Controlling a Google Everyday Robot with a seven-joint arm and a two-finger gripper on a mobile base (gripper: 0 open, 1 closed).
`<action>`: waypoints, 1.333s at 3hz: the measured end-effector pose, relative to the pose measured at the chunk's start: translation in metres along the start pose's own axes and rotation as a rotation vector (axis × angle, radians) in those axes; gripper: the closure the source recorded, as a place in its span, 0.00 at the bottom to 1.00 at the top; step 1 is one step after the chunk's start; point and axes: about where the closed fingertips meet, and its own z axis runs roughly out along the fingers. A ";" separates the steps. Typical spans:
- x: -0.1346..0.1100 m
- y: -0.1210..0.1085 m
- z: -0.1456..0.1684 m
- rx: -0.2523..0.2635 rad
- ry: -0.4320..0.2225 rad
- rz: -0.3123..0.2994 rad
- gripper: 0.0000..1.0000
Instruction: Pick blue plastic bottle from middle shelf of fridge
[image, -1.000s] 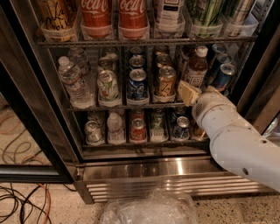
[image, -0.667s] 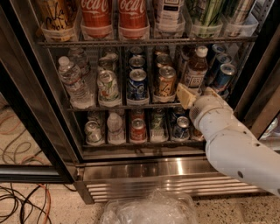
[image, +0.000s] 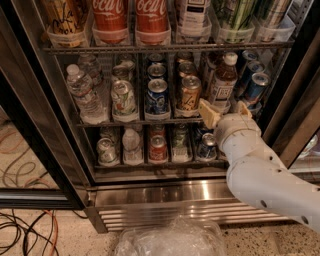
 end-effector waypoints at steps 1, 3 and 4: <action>0.002 -0.003 0.008 0.008 -0.035 -0.029 0.29; 0.005 -0.006 0.027 0.019 -0.075 -0.046 0.29; 0.004 -0.006 0.036 0.019 -0.094 -0.056 0.29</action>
Offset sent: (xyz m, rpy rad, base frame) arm 0.0264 -0.0088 -0.0142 -0.0544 -0.0758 -0.0353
